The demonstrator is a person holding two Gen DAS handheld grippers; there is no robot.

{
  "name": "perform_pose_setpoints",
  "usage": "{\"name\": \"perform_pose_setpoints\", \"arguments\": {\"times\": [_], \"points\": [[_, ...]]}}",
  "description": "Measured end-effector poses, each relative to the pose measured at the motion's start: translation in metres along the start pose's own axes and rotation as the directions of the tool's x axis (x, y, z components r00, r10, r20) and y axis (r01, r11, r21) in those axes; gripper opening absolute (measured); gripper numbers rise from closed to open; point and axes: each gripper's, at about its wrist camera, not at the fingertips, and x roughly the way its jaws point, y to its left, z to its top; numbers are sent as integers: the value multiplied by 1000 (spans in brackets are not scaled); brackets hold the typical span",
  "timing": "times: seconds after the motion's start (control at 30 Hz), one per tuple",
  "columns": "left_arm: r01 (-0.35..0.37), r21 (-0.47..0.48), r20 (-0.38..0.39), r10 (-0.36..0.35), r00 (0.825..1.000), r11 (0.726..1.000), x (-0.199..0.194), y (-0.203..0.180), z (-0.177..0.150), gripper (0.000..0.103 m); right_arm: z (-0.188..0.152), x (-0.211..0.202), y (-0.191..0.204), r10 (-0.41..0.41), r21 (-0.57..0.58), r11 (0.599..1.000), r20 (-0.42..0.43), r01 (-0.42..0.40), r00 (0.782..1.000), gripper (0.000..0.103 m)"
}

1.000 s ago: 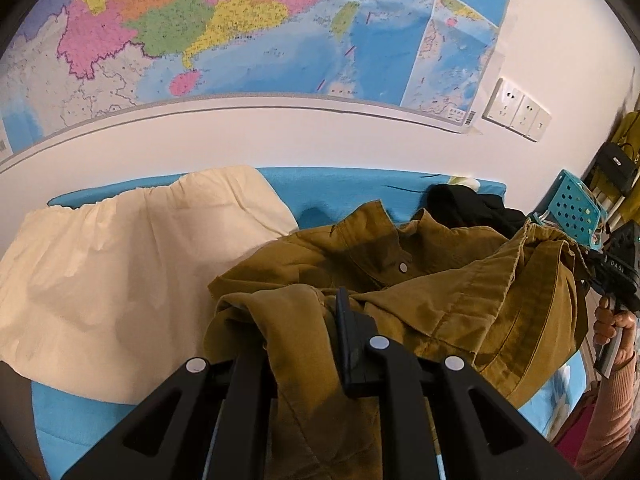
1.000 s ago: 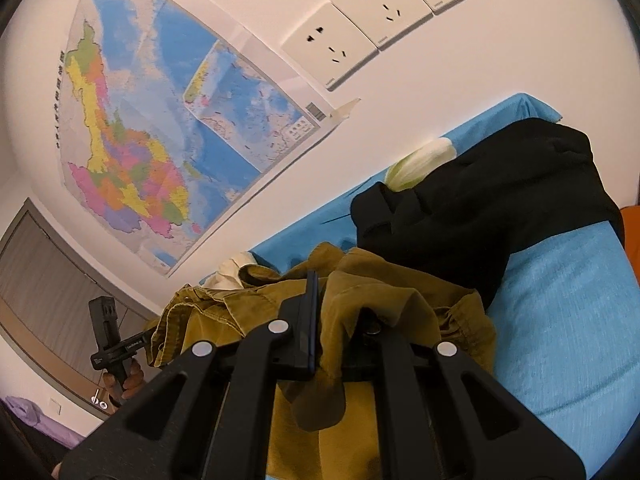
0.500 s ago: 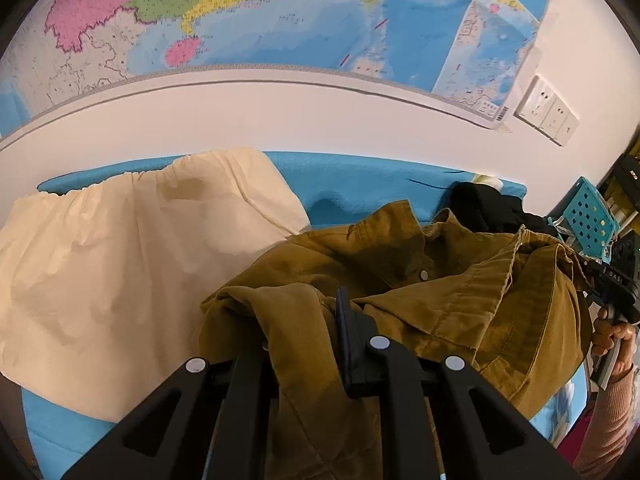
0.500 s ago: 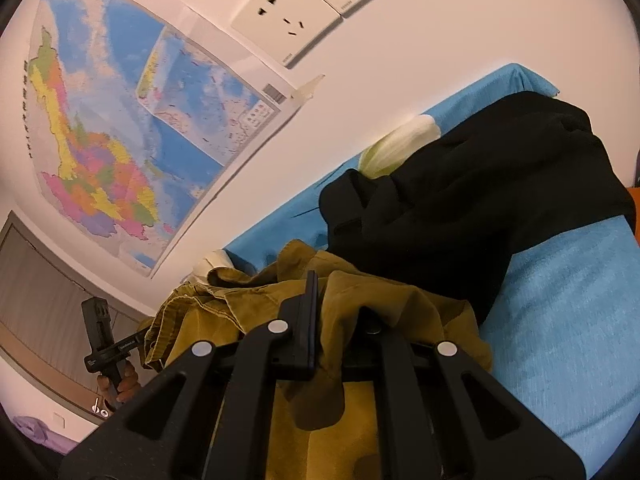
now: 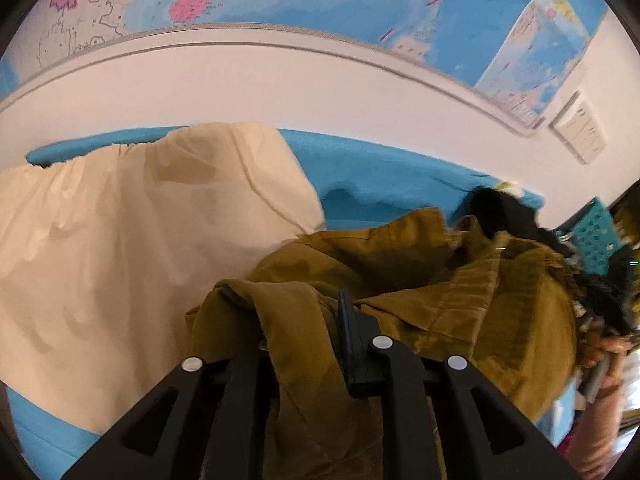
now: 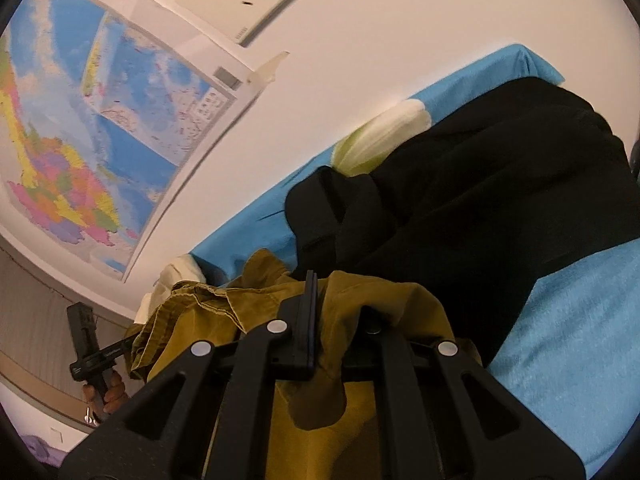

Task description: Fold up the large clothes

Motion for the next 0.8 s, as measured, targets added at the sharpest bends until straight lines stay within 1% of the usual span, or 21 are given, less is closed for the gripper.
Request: {"name": "perform_pose_setpoints", "arguments": {"times": [0.07,0.1,0.13,0.17,0.2,0.27,0.3,0.33,0.4,0.43,0.47,0.53,0.57,0.63,0.67,0.73,0.77,0.8], "points": [[88,11,34,-89,995,996,-19,-1,-6,24,1,2,-1,-1,3,1000,-3,1,1000,7],[136,49,70,-139,988,990,-35,-5,-11,31,1,2,-1,-2,3,1000,-4,2,1000,7],[148,82,104,-156,982,986,-47,-8,-16,36,1,2,-1,-1,-1,1000,-4,1,1000,7],[146,110,140,-161,977,983,-60,-10,-21,44,1,2,-1,0,0,1000,-3,0,1000,7],[140,140,184,-165,969,980,-75,-13,-28,49,1,3,-1,0,-3,1000,-3,0,1000,7],[124,193,242,-170,955,973,-95,-16,-39,51,1,2,-1,3,-4,1000,0,-3,1000,7],[119,225,260,-177,949,967,-102,-20,-46,51,1,2,-1,5,-3,1000,1,-5,1000,7],[114,250,265,-181,947,962,-105,-23,-51,51,1,2,-1,6,-3,1000,3,-6,1000,7],[85,297,256,-165,952,951,-103,-31,-63,52,0,0,-1,10,-4,1000,5,-10,1000,7],[71,328,238,-155,959,942,-98,-36,-69,52,0,0,-1,14,-2,1000,5,-14,1000,8],[62,370,210,-149,966,927,-89,-44,-77,52,1,-1,0,17,-3,1000,6,-17,1000,8],[64,421,157,-143,977,905,-69,-55,-83,52,1,-2,2,20,-7,1000,6,-20,1000,11],[53,443,132,-123,984,895,-56,-63,-83,52,1,-3,3,20,-9,1000,4,-20,1000,13],[32,453,100,-86,991,891,-32,-67,-77,52,1,-5,6,22,-17,1000,5,-22,1000,22],[26,449,82,-70,994,893,-20,-69,-72,52,1,-7,9,20,-26,999,7,-20,1000,25],[11,392,50,-33,998,920,6,-66,-51,51,0,-13,14,28,-33,999,18,-28,999,44],[2,356,45,-20,999,934,16,-63,-39,51,0,-18,17,38,-40,998,27,-37,999,49],[2,307,38,-14,999,952,26,-57,-26,51,-1,-26,20,44,-55,998,44,-42,998,57]]}}
